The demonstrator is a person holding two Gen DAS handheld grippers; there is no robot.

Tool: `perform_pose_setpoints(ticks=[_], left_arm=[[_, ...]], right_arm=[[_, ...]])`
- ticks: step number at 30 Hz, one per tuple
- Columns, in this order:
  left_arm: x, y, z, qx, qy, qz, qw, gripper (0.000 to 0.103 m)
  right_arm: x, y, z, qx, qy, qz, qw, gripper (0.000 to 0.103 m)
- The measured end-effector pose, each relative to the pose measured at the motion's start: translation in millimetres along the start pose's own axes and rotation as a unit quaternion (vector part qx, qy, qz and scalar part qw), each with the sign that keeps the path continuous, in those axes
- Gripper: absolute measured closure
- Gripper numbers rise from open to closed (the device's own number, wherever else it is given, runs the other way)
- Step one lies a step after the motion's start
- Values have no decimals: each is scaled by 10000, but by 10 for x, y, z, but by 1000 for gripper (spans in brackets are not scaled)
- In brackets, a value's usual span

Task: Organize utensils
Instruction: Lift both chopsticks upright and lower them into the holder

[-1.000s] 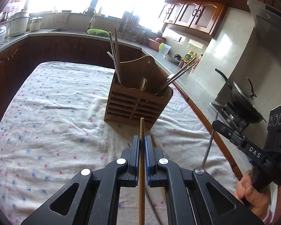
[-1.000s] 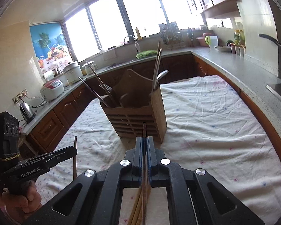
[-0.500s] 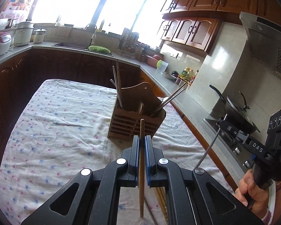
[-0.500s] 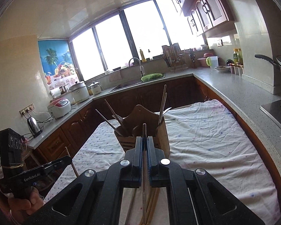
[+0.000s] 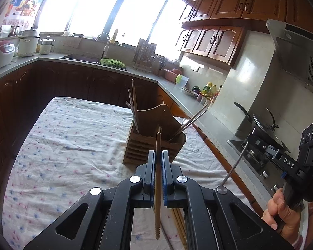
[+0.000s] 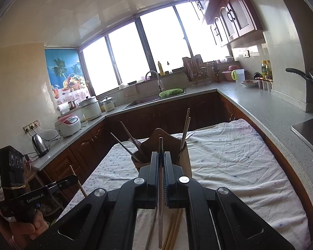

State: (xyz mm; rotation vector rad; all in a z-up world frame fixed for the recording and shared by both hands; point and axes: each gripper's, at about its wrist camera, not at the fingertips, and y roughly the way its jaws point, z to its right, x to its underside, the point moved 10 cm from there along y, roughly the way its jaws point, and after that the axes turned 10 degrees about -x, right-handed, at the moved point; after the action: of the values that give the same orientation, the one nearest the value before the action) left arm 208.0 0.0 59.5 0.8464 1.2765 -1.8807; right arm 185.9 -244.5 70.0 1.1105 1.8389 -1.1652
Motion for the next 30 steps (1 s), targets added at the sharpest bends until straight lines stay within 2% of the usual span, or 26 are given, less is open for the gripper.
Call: perform_pose_setpoints(ticks=[13, 22, 30], left_arm=[[-303, 59, -77, -33, -54, 275, 9996, 100], [-945, 227, -2, -96, 31, 841, 9964, 100], [-1457, 596, 23, -253, -62, 1312, 9910, 100]], right_arm=[[-229, 101, 38, -8, 10, 251, 9997, 99], [-723, 330, 107, 66, -38, 649, 9979, 99], [-1202, 633, 237, 396, -146, 1146, 9925, 99]])
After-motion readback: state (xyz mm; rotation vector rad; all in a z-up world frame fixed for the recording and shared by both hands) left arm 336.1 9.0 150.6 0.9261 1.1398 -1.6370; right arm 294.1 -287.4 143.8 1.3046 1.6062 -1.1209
